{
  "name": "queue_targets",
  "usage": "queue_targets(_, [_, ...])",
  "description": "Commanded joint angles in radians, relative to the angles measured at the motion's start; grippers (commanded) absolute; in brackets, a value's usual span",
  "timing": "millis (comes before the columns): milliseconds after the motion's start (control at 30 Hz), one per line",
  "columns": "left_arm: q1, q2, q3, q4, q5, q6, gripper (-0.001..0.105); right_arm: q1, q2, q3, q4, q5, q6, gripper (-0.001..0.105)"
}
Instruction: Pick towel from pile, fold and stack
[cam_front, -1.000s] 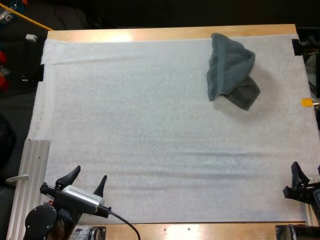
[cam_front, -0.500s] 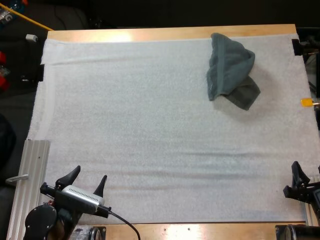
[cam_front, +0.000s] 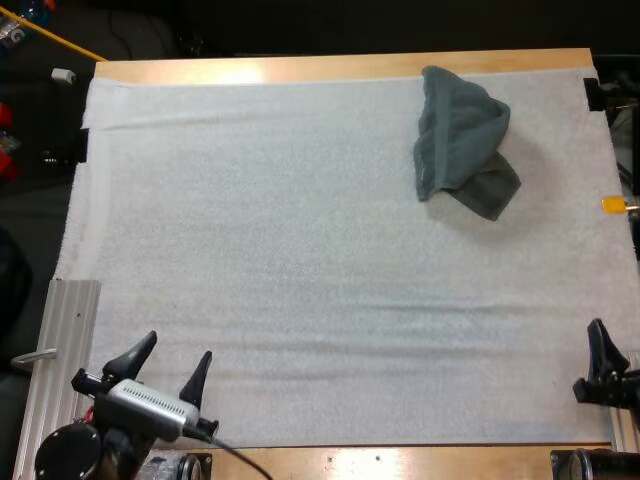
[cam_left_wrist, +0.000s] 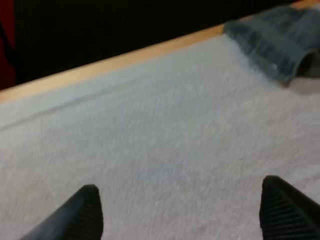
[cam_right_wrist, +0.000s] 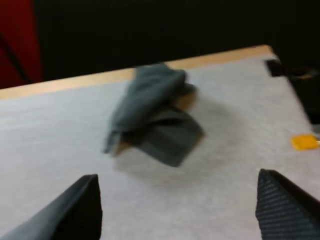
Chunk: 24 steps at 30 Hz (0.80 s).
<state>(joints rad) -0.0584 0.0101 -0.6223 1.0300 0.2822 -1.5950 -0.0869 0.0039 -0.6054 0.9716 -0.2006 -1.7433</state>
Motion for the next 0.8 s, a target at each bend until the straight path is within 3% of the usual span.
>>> queue_targets(0, [-0.029,0.035,-0.027,-0.011,0.007,-0.012,0.063,0.0,0.026,-0.034,0.026,-0.055,-0.003,0.063])
queue_targets(100, [-0.095,0.108,-0.083,-0.011,0.017,-0.012,0.063,0.0,0.076,-0.089,0.062,-0.164,-0.003,0.063])
queue_targets(233, [-0.183,0.216,-0.156,-0.011,0.068,-0.001,0.063,0.0,0.147,-0.161,0.064,-0.347,0.088,0.063])
queue_targets(400, [-0.264,0.335,-0.244,-0.011,0.115,0.002,0.063,0.0,0.227,-0.233,0.064,-0.498,0.181,0.063])
queue_targets(633, [-0.386,0.448,-0.3,-0.011,0.137,0.002,0.063,0.0,0.332,-0.306,0.048,-0.515,0.199,0.063])
queue_targets(767, [-0.396,0.484,-0.301,-0.018,0.137,0.002,0.063,0.0,0.405,-0.322,0.016,-0.492,0.223,0.063])
